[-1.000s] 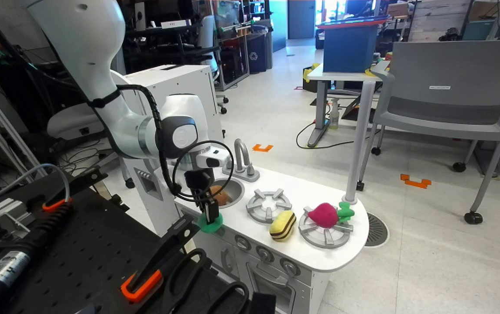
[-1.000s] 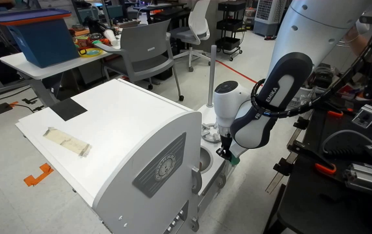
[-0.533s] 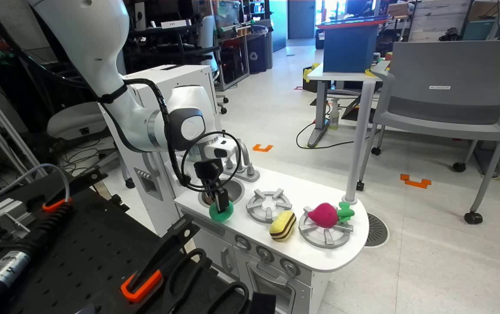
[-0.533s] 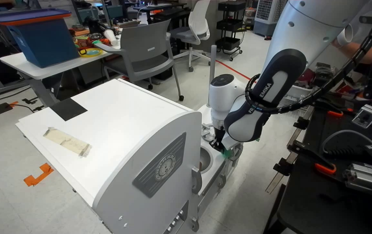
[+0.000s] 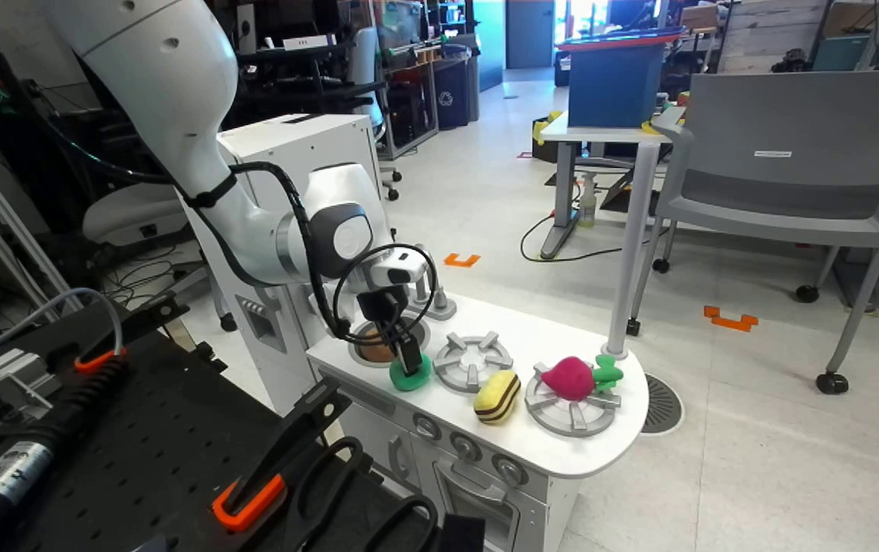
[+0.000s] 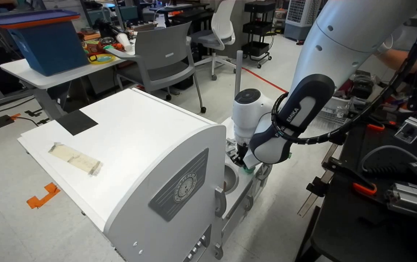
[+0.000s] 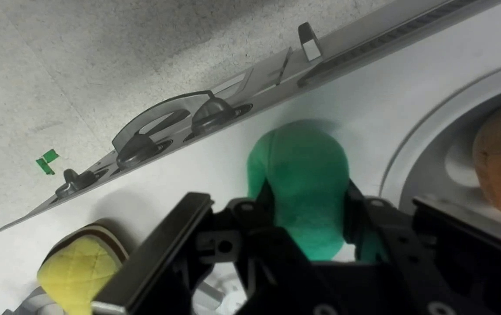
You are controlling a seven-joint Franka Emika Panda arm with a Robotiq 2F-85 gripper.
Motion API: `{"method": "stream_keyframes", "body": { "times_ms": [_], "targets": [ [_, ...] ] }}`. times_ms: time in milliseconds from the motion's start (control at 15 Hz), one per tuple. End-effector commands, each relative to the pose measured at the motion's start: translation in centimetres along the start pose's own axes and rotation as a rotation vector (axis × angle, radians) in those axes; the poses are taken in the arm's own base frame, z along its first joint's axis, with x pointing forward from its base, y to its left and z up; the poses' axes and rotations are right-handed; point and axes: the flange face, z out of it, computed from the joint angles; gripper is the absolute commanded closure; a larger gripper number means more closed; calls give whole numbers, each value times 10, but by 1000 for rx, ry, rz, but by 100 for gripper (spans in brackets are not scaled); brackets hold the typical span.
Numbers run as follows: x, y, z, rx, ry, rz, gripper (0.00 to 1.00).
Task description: Remove the green plush toy from the left plate on the stove and put it on the counter
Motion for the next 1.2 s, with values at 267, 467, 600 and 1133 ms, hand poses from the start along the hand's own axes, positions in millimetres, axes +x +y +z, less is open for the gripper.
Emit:
{"method": "stream_keyframes", "body": {
  "times_ms": [267,467,600,1133],
  "targets": [
    [0,1,-6,-68,-106,11,8],
    [-3,7,-27,-96,-149,1,0],
    [-17,20,-46,-138,-257,-52,0],
    [-35,40,-55,-203,-357,-106,0]
  ]
}}
